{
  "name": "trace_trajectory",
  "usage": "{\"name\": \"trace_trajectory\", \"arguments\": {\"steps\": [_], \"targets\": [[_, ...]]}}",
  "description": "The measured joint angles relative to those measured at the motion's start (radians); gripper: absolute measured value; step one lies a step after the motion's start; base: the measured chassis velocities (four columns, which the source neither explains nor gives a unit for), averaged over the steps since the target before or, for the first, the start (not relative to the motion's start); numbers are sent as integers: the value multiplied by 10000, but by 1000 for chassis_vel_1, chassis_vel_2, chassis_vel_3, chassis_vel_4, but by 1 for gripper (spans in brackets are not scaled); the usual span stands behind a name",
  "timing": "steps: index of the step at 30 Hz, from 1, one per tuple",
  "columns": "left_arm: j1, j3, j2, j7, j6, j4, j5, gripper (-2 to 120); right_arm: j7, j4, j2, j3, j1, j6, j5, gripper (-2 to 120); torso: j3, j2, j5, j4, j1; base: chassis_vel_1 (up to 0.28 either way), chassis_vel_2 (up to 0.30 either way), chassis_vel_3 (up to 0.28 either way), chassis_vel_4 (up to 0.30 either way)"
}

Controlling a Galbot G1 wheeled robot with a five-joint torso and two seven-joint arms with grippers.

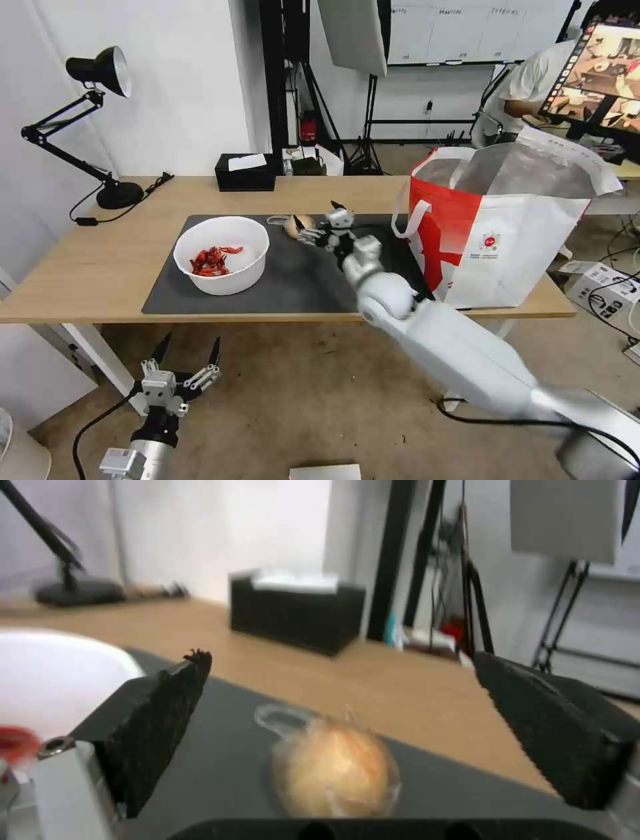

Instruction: Pick up the trash from the table and place it into the takeout bag.

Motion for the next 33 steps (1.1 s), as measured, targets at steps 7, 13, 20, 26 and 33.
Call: {"name": "trace_trajectory", "arguments": {"steps": [7,13,20,26,33], "targets": [[-127,11,153,8,-1,118,-51,100,-87,-2553,1482,-149,1011,-665,108,100,0,0,1,-1,0,0,0,0,0],[-109,-62,214,10,-5,116,-151,100,-461,-3873,2331,51,1293,-1040,178,100,-1,0,2,0,-1,0,0,0,0],[-49,-134,244,10,-18,31,-215,100,-681,-4785,2743,250,1296,-1273,45,100,-1,1,3,-1,-1,0,0,0,0],[47,-108,195,10,-22,-18,-180,100,-934,-5385,2958,413,1301,-1271,-155,100,-1,1,3,-2,-2,0,0,0,0],[83,-112,150,9,-42,-41,-151,100,-1205,-5721,3093,498,1368,-1267,-209,100,-1,2,4,-1,-2,0,0,0,0]]}}
